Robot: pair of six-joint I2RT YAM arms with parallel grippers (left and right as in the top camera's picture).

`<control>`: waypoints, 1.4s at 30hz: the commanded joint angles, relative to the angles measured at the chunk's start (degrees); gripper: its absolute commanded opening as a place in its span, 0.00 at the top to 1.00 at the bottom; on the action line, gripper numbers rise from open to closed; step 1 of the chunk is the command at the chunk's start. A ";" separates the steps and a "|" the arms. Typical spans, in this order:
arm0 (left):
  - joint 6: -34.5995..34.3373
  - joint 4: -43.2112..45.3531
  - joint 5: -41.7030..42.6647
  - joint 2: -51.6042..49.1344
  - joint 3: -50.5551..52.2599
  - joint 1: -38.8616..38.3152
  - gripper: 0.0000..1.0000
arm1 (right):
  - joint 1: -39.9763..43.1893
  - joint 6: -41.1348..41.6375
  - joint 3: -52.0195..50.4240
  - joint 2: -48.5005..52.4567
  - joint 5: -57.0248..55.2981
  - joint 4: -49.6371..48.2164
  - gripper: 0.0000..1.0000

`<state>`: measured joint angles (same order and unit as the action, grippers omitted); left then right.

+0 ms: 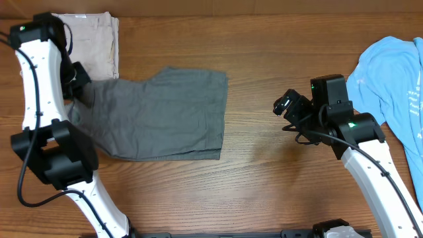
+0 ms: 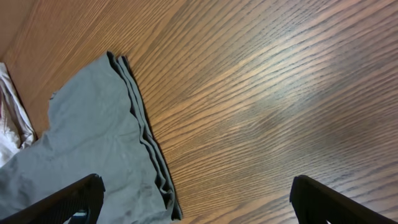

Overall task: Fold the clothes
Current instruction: 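Fold the shorts' left half rightward over the right half with left gripper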

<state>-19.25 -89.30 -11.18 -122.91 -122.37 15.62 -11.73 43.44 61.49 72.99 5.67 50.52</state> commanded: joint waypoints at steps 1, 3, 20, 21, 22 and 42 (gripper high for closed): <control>-1.51 -2.43 3.41 0.09 -4.37 -3.91 0.96 | -0.20 -0.39 0.17 1.55 -0.68 -0.83 0.00; -1.49 -3.39 3.74 0.09 -5.09 -6.08 0.96 | -0.22 -0.39 -0.42 2.82 -0.66 -1.81 0.00; -1.84 -6.91 2.67 0.09 -8.68 -29.44 0.96 | -0.22 -0.44 -1.88 19.54 0.57 -9.62 0.00; -2.25 -6.88 2.67 0.09 -8.63 -30.34 0.96 | -0.20 -0.46 -1.88 19.85 0.57 -9.77 0.00; -2.75 -6.86 2.69 0.07 -8.61 -31.32 0.96 | -0.20 -0.44 -1.88 19.96 0.59 -9.84 0.00; -3.02 1.75 7.26 -0.11 5.51 -34.18 0.92 | -0.20 -0.37 -1.88 20.00 0.63 -10.23 0.00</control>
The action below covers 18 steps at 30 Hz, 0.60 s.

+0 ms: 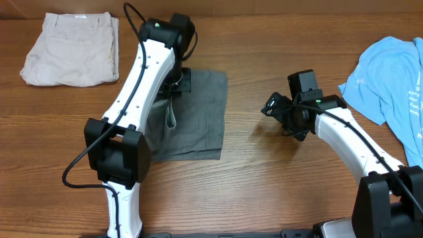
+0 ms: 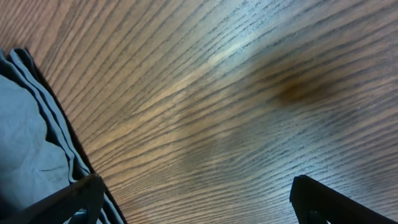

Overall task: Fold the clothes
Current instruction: 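Fold the shorts' left half rightward over the right half with left gripper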

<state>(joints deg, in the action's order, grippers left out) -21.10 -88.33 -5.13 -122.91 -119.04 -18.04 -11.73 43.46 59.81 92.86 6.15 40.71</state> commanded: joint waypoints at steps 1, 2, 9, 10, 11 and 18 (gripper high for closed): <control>-1.09 1.51 2.08 -0.11 2.93 -0.52 0.92 | -0.20 -0.39 -0.20 0.13 0.15 -0.42 0.00; -0.90 2.27 3.06 -0.11 3.58 -0.52 0.91 | -0.20 -0.39 -0.20 0.13 0.15 -0.42 0.00; 0.13 8.24 7.34 -0.24 7.87 -1.25 0.84 | -0.20 -0.42 -0.20 0.13 0.15 -0.44 0.00; 0.13 9.03 7.87 -0.33 8.39 -1.46 0.83 | -0.20 -0.42 -0.20 0.13 0.15 -0.44 0.00; 0.13 9.57 8.46 -0.39 8.74 -1.60 0.78 | -0.20 -0.42 -0.20 0.13 0.15 -0.44 0.00; 1.81 12.83 13.31 -0.28 8.87 -1.84 0.44 | -0.20 -0.42 -0.20 0.13 0.15 -0.70 0.00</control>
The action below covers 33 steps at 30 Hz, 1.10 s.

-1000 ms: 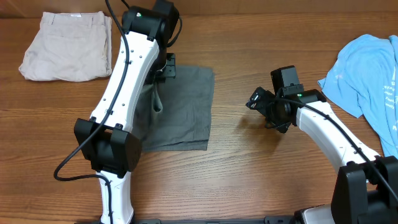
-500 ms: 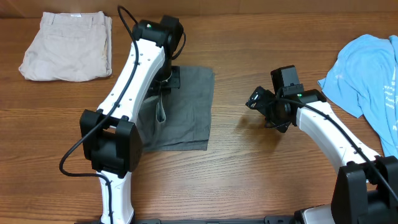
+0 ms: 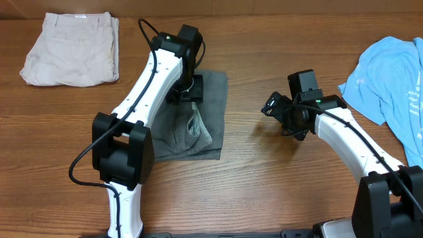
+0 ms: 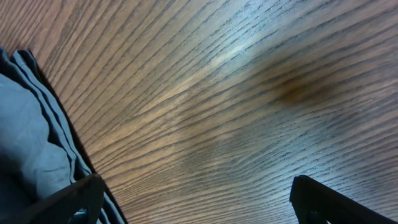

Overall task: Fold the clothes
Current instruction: 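Fold the shorts' left half rightward over the right half with left gripper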

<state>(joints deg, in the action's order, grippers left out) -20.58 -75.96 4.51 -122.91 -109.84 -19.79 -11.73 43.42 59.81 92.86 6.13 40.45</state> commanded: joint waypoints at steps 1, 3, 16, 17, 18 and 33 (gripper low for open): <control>1.31 0.46 4.39 -0.28 -0.98 0.00 0.44 | -0.20 -0.37 -0.20 0.13 0.17 -0.50 0.00; 1.31 0.04 5.77 -0.26 -3.28 0.39 0.43 | -0.20 -0.37 -0.20 0.13 0.17 -0.57 0.00; 3.39 -11.32 7.21 0.11 -19.58 2.80 0.00 | -0.22 -0.61 -0.20 0.13 3.26 -1.62 0.00; 3.41 -12.07 6.38 0.00 -19.28 3.34 0.02 | -0.22 -1.84 -0.20 0.13 5.01 -2.34 0.00; 3.41 -12.81 5.51 0.00 -18.78 3.87 0.04 | -0.22 -3.91 -0.20 0.13 7.78 -3.48 0.00; 3.50 -7.15 2.25 0.00 1.11 12.39 0.72 | -11.43 -9.14 -0.17 1.16 27.21 -27.98 0.73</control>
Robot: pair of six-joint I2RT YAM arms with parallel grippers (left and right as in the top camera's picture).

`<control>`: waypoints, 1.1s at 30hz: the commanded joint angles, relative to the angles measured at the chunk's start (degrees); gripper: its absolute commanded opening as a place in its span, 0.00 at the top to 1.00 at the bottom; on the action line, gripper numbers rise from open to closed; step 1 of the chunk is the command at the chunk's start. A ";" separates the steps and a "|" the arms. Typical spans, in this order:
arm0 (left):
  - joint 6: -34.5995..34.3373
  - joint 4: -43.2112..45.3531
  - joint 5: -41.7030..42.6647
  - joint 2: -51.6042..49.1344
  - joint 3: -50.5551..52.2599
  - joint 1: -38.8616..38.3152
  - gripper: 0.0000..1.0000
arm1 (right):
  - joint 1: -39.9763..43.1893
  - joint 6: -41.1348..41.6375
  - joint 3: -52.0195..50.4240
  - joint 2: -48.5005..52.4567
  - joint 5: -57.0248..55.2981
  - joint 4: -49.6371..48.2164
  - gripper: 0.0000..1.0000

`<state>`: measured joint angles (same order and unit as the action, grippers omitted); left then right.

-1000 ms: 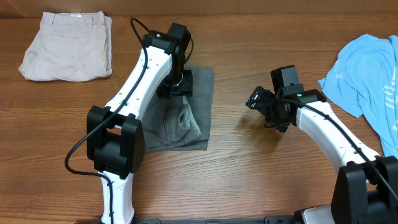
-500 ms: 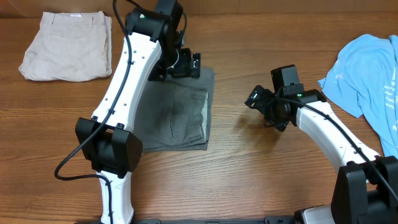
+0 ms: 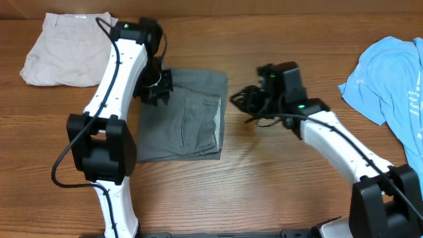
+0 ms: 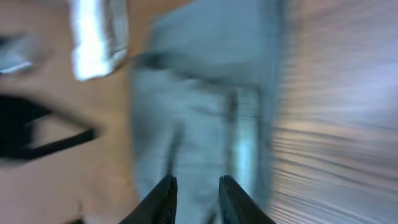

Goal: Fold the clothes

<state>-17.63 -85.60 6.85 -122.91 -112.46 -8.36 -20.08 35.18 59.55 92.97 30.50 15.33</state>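
Grey shorts (image 3: 182, 125) lie folded in half at the table's middle, a back pocket facing up. My left gripper (image 3: 154, 88) sits at their upper left edge; the overhead view does not show how its jaws stand. My right gripper (image 3: 239, 103) hovers just off the shorts' right edge, pointing left. In the blurred right wrist view the grey shorts (image 4: 205, 118) fill the middle. There the right gripper (image 4: 194, 193) has its fingers a narrow gap apart with nothing between them.
Folded beige shorts (image 3: 69, 49) lie at the back left, a pale blur (image 4: 96, 37) in the wrist view. A light blue shirt (image 3: 390, 73) is spread at the right edge. The left arm (image 3: 112, 79) reaches across the table's left side.
My left gripper has gone from the shorts' upper right part to their upper left edge. The bunched cloth now lies flat. My right gripper has moved left to the shorts' edge, fingers closer together.
First the grey shorts lay spread wide, my left gripper at their left end beside the beige pile. Then the left gripper was over their right half with cloth hanging from it. Now the shorts lie folded in half and both grippers flank them.
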 commanded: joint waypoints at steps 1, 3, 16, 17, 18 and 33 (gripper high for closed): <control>0.76 4.20 0.79 0.00 5.11 1.25 0.73 | -4.02 -0.59 0.09 1.44 2.32 -4.52 0.73; 0.94 6.88 2.75 0.00 7.08 1.38 0.75 | -4.74 -0.17 0.09 2.75 1.68 -6.86 0.73; -1.70 20.52 4.59 -0.11 14.40 1.36 0.96 | -4.63 5.49 2.54 20.46 9.73 -24.22 0.96; -1.70 21.49 4.61 -0.11 14.84 1.36 0.96 | -4.63 5.31 2.95 21.42 9.73 -24.74 0.96; -1.73 22.43 4.61 -0.11 15.30 1.40 0.96 | -4.63 5.29 3.23 22.29 9.64 -25.33 0.96; -1.68 33.73 -1.44 -0.22 20.98 1.51 0.96 | -2.58 5.35 4.48 28.02 -0.87 -24.65 0.95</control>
<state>-18.50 -52.45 9.58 -122.91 -92.27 -6.76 -24.62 40.49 62.06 120.60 34.30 -10.96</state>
